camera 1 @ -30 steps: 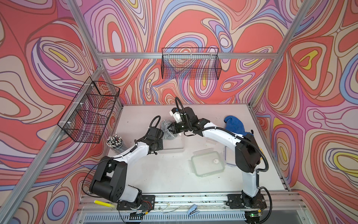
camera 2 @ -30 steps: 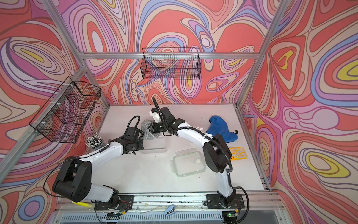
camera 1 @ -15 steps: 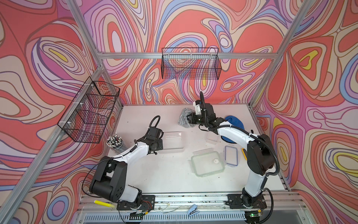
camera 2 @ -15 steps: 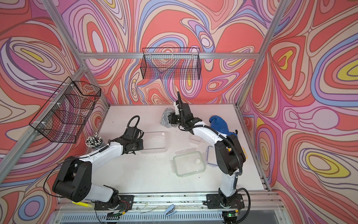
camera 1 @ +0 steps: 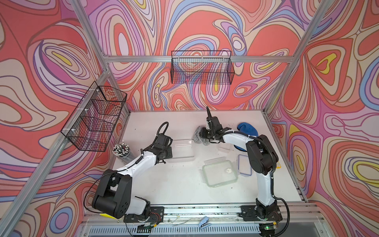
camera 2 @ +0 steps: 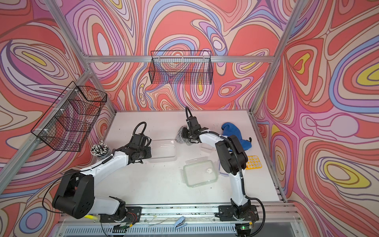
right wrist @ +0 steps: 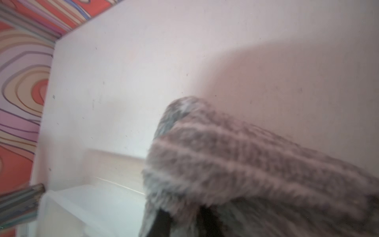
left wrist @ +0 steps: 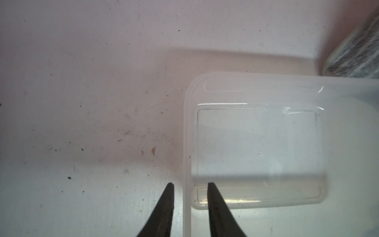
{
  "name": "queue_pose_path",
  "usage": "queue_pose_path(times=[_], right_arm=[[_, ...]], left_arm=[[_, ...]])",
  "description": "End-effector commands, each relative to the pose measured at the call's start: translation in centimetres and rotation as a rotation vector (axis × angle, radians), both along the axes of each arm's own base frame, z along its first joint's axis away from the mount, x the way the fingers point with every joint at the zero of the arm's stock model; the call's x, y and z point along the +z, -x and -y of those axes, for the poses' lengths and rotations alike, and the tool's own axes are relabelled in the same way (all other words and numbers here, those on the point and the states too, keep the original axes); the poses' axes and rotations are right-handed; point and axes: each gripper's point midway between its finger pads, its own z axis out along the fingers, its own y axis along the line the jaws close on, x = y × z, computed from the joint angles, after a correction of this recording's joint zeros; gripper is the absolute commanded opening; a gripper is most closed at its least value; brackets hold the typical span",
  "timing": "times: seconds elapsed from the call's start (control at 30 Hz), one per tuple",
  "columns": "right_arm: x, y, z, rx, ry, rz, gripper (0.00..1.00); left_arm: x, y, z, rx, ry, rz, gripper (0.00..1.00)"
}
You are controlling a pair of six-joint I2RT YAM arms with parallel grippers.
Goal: Wipe the insides of the lunch boxes
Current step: Place the lunch box at the center of the board, then reset both arms
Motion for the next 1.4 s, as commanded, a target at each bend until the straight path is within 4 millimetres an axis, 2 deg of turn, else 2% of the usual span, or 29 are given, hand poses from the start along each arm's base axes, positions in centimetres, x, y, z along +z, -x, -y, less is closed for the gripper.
queue_pose_path(times=[0.0,0.1,0.23,0.4,0.53,0.83,0.93,1.07,1.17,1.33,1.37], right_arm=[[0.9,-0.3,0.1,0.017,-0.002,0.028,0.43],[2.0,-0.2,0.2,0.035,0.011,0.050,0.61],[3.8,0.1,0.4,0.055,0.021,0.082,0.70],[6.0,1.2,0.5,0.104,0.025,0.104,0.89],[7.6,1.6,1.2,0.107,0.061,0.129,0.95],[11.5,2.4,4.0,0.091,0.181,0.285,0.98],[12.9,2.8,6.9,0.035,0.300,0.409,0.98],[13.0,4.1,11.8,-0.048,0.512,0.621,0.98],[11.2,5.3,15.0,-0.080,0.610,0.733,0.98],[7.6,6.1,21.5,-0.238,0.680,0.716,0.98],[7.3,6.3,22.4,-0.260,0.664,0.731,0.98]], left_arm=[[0.9,0.0,-0.5,0.027,0.007,0.039,0.58],[1.6,0.0,-1.0,0.052,0.002,0.073,0.72],[2.8,0.2,-2.1,0.098,-0.019,0.123,0.84],[4.5,0.6,-3.7,0.154,-0.061,0.193,0.99],[5.7,0.8,-4.5,0.176,-0.085,0.233,1.00],[7.0,1.5,-7.6,0.295,-0.167,0.266,1.00],[7.2,1.8,-9.3,0.350,-0.183,0.285,1.00],[7.7,1.8,-11.1,0.384,-0.224,0.361,1.00],[7.7,1.4,-11.6,0.373,-0.253,0.419,1.00],[7.8,1.0,-12.4,0.379,-0.293,0.462,1.00],[6.6,1.6,-12.8,0.381,-0.308,0.444,1.00]])
